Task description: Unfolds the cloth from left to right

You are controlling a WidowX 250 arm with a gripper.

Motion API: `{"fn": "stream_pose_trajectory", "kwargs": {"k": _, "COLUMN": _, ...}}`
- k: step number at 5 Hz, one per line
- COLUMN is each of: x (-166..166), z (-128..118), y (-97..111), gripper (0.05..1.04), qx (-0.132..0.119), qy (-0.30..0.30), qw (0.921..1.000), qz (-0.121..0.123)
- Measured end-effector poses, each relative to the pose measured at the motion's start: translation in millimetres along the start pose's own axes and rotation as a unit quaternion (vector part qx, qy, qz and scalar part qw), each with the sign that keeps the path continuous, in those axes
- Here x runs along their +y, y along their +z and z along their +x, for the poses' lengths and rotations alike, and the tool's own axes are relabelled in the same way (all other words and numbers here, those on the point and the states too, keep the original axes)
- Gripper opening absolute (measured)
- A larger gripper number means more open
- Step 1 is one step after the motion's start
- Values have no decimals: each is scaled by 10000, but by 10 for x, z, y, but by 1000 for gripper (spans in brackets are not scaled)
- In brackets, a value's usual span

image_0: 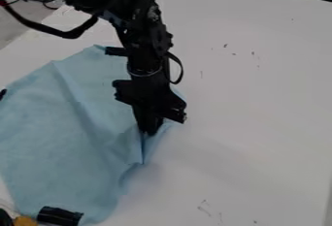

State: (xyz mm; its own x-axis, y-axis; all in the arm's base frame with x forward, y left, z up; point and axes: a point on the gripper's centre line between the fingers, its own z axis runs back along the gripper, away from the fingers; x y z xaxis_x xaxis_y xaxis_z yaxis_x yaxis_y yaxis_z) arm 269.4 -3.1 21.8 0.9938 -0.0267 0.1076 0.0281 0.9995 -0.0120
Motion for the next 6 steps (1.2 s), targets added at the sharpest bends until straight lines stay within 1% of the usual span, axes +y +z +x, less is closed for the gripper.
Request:
{"fn": "stream_pose_trajectory", "kwargs": {"k": 2, "x": -232, "z": 156, "y": -101, "gripper": 62, "qx": -82, "qy": -245, "qw": 9995, "qz": -175}}
{"fn": "stream_pose_trajectory", "kwargs": {"k": 3, "x": -287, "z": 204, "y": -124, "gripper": 86, "qx": -80, "qy": -254, "qw": 9994, "qz": -213}}
{"fn": "stream_pose_trajectory", "kwargs": {"k": 4, "x": -354, "z": 225, "y": -142, "gripper": 245, "qx": -30, "qy": -256, "qw": 9993, "qz": -272}}
{"fn": "stream_pose_trajectory", "kwargs": {"k": 5, "x": -420, "z": 244, "y": -152, "gripper": 514, "qx": 20, "qy": -320, "qw": 9990, "qz": -308}}
{"fn": "stream_pose_trajectory", "kwargs": {"k": 6, "x": -530, "z": 251, "y": -146, "gripper": 821, "qx": 53, "qy": -363, "qw": 9986, "qz": -376}}
